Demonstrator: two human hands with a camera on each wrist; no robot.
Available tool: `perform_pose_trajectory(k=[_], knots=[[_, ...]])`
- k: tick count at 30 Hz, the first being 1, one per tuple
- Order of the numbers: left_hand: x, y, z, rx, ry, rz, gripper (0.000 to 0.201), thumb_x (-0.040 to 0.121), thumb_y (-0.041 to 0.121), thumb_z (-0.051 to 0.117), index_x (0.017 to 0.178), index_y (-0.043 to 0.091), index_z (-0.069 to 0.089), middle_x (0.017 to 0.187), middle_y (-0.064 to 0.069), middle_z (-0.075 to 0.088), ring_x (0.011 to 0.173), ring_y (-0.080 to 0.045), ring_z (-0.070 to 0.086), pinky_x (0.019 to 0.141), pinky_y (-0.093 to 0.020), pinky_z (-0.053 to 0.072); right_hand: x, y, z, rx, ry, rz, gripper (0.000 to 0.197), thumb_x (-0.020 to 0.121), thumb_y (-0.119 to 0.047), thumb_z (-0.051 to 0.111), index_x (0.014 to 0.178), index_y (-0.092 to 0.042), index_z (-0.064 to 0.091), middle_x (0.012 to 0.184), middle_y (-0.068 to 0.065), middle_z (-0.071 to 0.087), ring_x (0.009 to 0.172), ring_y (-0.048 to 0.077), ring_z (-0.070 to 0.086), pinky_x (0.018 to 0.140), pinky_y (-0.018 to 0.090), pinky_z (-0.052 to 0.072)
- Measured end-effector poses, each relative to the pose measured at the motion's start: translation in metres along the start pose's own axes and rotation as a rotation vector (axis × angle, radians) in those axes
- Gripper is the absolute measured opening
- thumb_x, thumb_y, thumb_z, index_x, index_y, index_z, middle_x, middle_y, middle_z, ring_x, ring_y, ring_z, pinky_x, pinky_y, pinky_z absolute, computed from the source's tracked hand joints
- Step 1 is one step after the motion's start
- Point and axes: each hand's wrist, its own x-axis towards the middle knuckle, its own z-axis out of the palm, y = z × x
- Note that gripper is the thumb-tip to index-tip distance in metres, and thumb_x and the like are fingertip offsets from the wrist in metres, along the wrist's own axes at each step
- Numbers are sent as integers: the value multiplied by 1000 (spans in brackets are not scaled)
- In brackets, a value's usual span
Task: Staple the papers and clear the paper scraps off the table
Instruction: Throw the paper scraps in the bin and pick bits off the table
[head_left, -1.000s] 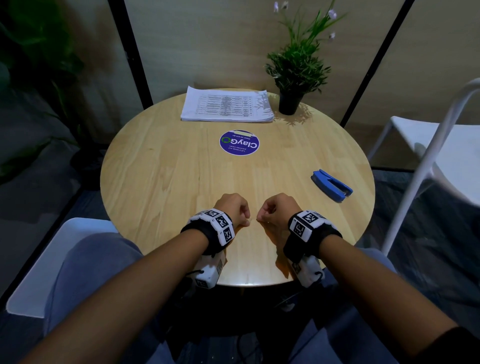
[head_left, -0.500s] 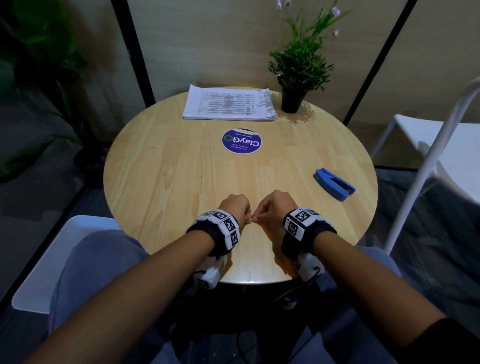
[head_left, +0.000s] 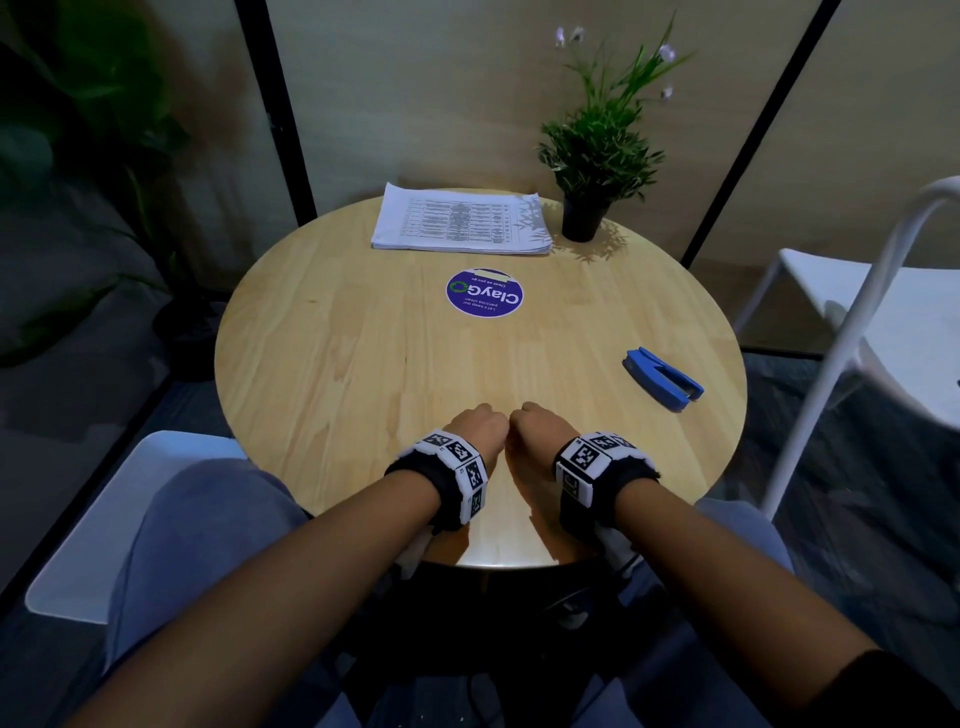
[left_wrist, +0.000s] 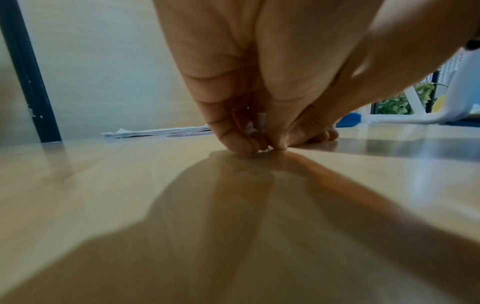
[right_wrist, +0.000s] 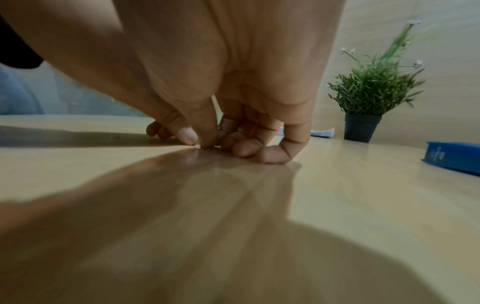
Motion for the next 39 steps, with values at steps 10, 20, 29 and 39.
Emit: perform_pose_trajectory(k=[10, 20, 29, 39], knots=[[0, -14, -13, -267, 94, -64, 18, 89, 5, 51, 91, 15, 66, 95, -12, 62, 87, -32, 57, 85, -32, 48, -17, 3, -25, 175, 30, -17, 14, 90, -9, 49, 86, -5, 61, 106, 21, 66, 80, 22, 51, 68, 23, 34], [-36, -80, -48, -419, 202, -163, 17, 93, 10, 53, 94, 8, 70, 109, -13, 70, 102, -31, 64, 88, -32, 48, -14, -37, -56, 246, 108, -109, 21, 93, -12, 49, 103, 1, 63, 111, 15, 65, 85, 14, 47, 75, 21, 32], [-109, -197, -73, -513, 451, -334, 13, 91, 10, 56, 79, 9, 59, 83, -5, 63, 69, -20, 60, 68, -26, 44, 9, -160, -58, 237, 36, -318, 23, 95, -15, 47, 102, -1, 64, 108, 16, 67, 83, 17, 52, 74, 24, 38], [-185, -321, -27, -570, 466, -615, 26, 81, 6, 65, 63, 19, 52, 71, -3, 61, 71, -20, 58, 70, -29, 48, 55, -318, -25, 3, -120, -534, 24, 93, -10, 49, 100, 2, 69, 109, 18, 67, 101, 35, 61, 84, 37, 47]])
